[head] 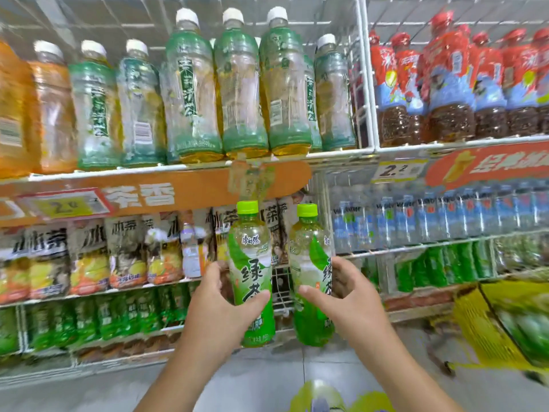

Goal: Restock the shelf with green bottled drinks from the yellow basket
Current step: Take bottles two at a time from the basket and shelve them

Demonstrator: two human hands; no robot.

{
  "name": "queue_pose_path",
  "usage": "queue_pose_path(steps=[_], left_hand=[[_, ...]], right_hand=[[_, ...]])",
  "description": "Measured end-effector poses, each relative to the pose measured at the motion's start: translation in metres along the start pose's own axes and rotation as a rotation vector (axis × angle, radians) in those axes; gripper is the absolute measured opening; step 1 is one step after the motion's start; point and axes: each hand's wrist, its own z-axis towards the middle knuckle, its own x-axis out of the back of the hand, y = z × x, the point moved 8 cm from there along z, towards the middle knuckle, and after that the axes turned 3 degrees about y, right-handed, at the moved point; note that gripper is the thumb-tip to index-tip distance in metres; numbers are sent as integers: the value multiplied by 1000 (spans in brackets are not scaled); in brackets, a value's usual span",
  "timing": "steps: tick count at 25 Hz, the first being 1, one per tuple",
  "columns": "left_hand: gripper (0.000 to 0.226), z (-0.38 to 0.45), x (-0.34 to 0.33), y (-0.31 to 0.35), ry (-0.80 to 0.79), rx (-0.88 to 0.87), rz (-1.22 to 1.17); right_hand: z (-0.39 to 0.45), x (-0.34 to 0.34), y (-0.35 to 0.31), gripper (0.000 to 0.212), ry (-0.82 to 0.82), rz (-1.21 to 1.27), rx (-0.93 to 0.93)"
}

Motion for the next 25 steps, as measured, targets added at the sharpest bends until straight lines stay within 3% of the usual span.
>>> queue_pose_path(steps=[8, 11, 16, 23, 25], left_hand=[[62, 20, -74, -141, -54, 169, -66], [53, 31, -101, -195, -60, 213, -73], [59, 54, -135, -292, -7, 314, -37], [52, 145, -171, -367, 116, 266, -55], [47, 173, -176, -378, 173, 230, -18]], right_hand=[[14, -32, 161, 59, -76, 17, -186], [30, -46, 218, 55, -102, 34, -232], [61, -62, 308, 53, -39, 24, -289], [151, -91, 384, 39, -22, 0, -273], [181, -100, 397, 45, -8, -19, -229]])
